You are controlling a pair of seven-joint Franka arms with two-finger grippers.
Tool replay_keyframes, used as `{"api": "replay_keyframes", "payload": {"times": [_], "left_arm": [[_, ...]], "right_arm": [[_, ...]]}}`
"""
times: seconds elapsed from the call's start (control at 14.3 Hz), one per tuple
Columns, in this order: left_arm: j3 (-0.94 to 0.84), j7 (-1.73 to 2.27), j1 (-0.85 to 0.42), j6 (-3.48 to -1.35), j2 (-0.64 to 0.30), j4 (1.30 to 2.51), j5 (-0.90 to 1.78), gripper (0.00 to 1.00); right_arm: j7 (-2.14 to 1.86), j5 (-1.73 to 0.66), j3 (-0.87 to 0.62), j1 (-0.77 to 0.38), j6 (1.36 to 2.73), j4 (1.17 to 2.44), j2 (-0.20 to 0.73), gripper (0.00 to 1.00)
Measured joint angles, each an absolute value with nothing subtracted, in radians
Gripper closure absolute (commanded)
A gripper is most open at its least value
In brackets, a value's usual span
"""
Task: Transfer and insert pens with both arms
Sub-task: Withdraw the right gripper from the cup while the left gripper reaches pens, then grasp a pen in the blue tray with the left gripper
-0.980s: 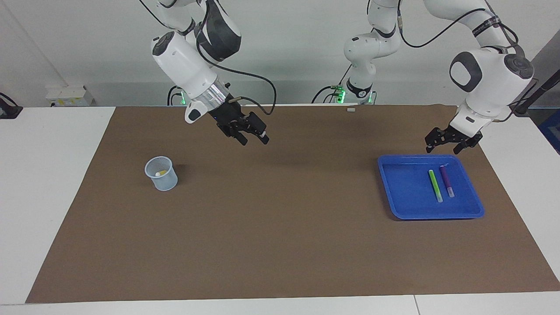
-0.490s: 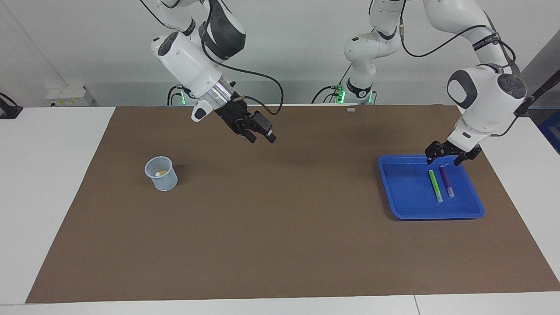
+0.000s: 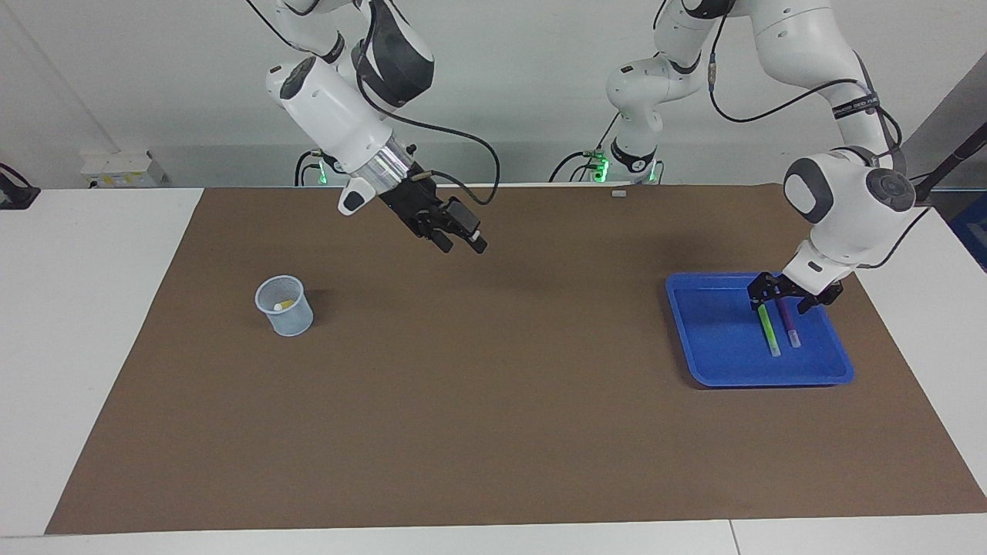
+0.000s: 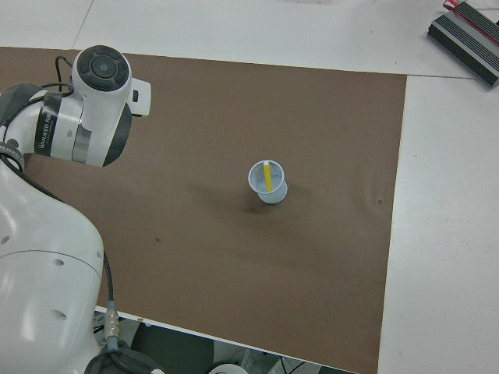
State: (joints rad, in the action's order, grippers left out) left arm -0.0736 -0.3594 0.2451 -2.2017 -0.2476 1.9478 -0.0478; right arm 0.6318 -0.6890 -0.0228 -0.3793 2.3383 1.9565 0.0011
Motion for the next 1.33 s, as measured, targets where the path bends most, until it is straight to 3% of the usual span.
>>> {"api": "replay_keyframes", "payload": {"times": [0.84,1.33], "left_arm": [[-0.076,-0.376,0.255,-2.312,-0.354,1.919,-0.048,0.13],[-0.076,-0.376,0.255,-2.342,-0.373,1.920,-0.048,0.35]], "right_arm": [[0.632,-0.689,-0.022,-0.379,2.338,1.957,0.001,0.00],[0.632,-0.689,-0.022,-0.379,2.338,1.957,0.001,0.00]]}}
